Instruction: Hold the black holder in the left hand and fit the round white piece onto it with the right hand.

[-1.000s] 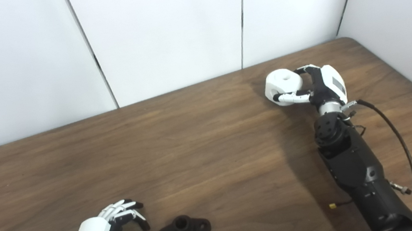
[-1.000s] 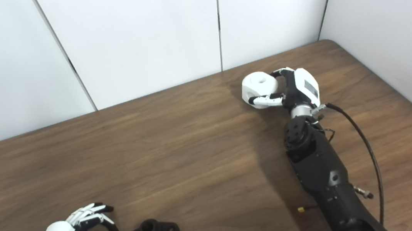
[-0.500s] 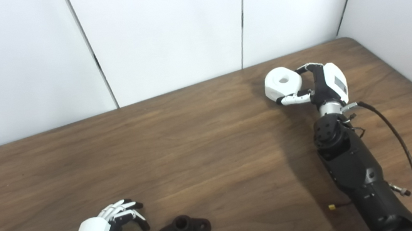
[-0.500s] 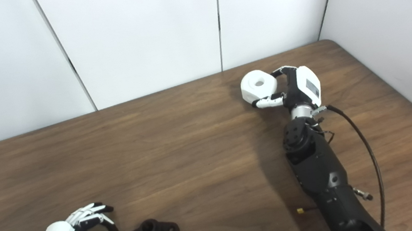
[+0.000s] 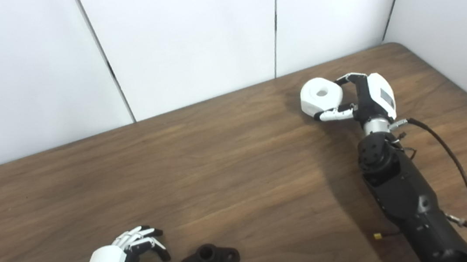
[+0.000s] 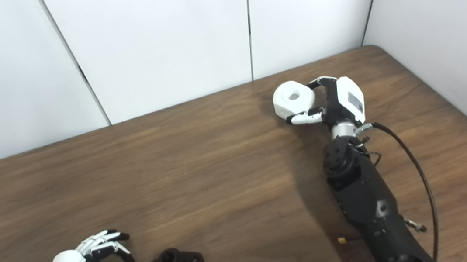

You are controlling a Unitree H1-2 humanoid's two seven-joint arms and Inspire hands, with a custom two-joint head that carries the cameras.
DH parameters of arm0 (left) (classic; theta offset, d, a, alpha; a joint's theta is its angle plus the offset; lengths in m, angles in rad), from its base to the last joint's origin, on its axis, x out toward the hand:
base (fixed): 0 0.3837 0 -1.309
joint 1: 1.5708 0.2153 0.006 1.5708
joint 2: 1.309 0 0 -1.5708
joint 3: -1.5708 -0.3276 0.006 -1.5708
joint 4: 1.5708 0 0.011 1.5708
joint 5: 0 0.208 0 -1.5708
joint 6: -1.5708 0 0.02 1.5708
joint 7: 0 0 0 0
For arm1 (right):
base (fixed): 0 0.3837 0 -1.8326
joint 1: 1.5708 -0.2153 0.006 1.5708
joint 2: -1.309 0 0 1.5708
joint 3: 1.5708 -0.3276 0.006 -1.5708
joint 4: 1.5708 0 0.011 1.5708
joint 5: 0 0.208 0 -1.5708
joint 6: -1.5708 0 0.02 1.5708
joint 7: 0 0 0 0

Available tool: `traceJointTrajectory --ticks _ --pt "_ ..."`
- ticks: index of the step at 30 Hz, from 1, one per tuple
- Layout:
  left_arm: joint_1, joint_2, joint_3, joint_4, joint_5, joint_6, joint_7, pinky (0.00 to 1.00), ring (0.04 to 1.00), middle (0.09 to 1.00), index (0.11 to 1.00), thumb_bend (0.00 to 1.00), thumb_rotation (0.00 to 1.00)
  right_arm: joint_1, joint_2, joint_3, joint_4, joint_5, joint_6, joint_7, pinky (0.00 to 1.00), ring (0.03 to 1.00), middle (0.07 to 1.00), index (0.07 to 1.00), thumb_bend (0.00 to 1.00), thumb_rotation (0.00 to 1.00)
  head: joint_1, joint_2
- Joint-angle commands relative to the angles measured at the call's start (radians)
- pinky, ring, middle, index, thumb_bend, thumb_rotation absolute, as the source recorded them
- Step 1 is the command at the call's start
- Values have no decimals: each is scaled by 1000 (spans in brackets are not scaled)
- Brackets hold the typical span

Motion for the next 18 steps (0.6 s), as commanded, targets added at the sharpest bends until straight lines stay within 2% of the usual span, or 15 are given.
traceJointTrajectory --ticks 1,7,10,18 --pt "35 9 -12 22 26 55 -57 831 854 780 487 519 44 -12 -30 -3 -92 0 -13 21 836 878 790 485 525 142 9 1" --pt "32 -15 -27 12 39 79 -65 836 855 779 486 519 43 61 -34 -2 -266 22 0 114 842 865 778 484 526 141 55 7" --pt "31 -24 -33 17 48 79 -60 837 854 777 486 519 43 101 -23 -1 -364 46 8 166 879 858 765 484 525 138 81 11" --pt "25 -47 -49 41 74 73 -36 844 859 781 486 519 44 162 -5 17 -574 57 78 333 897 851 760 482 526 141 144 22"
